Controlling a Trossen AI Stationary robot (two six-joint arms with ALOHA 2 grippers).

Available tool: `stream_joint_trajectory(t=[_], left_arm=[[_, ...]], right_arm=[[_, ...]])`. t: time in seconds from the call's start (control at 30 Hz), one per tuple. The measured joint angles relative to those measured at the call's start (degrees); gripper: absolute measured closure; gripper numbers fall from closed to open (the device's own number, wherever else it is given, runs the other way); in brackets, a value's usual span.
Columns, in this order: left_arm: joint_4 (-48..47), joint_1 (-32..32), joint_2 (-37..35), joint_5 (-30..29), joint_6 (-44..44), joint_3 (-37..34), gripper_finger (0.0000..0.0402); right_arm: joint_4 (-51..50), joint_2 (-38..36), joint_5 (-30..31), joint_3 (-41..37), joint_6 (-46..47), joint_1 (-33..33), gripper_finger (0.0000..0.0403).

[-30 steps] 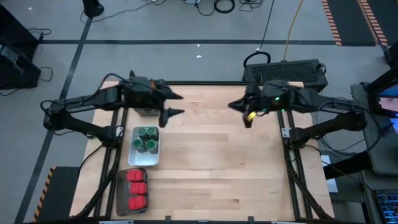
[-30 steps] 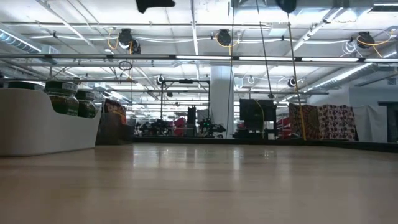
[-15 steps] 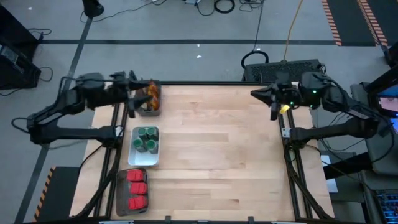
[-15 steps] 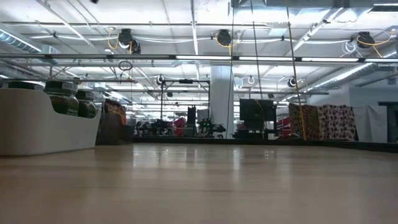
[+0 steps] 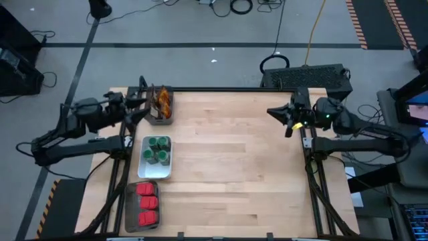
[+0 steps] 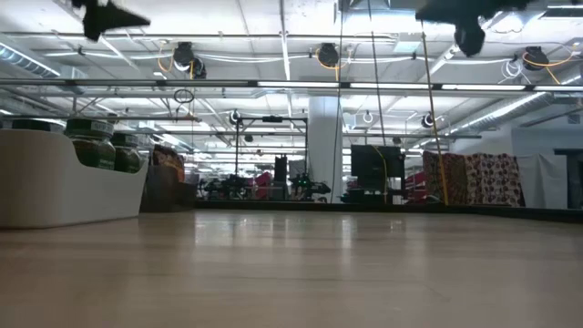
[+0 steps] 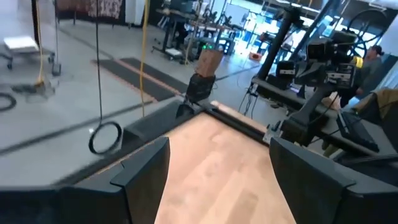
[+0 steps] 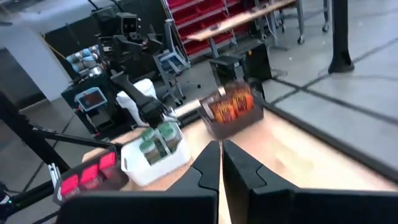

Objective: Sort spices by type
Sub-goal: Return to Home Position

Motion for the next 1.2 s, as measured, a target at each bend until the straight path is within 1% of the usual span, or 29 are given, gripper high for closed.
stream_joint_trajectory(t=[0.2, 0.33, 0.53, 0.7, 0.9, 1.2], left_arm=[[0.11, 0.0, -5.88, 0.0, -5.56, -8.98, 0.0123], [1.84, 0.0, -9.16, 0.02, -7.84, -14.2, 0.0123], [6.37, 0.0, -13.46, 0.09, -10.56, -20.68, 0.0123], [7.63, 0.0, -16.01, 0.31, -13.56, -25.83, 0.0123], [10.37, 0.0, -17.5, 2.21, -15.15, -29.55, 0.0123], [9.95, 0.0, -19.12, 2.21, -15.13, -29.79, 0.0123]], right_arm=[[1.65, -4.87, -0.04, -8.64, 4.18, -0.32, 0.0403], [5.9, -8.27, -1.18, -13.93, 5.72, -0.34, 0.0403], [8.66, -12.38, -1.27, -19.41, 6.32, -0.32, 0.0403], [11.8, -14.86, -1.29, -24.48, 8.33, -0.32, 0.0403], [15.6, -17.59, -2.43, -29.89, 9.31, -0.32, 0.0403], [16.04, -23.26, -2.69, -36.57, 13.33, -0.3, 0.0403]])
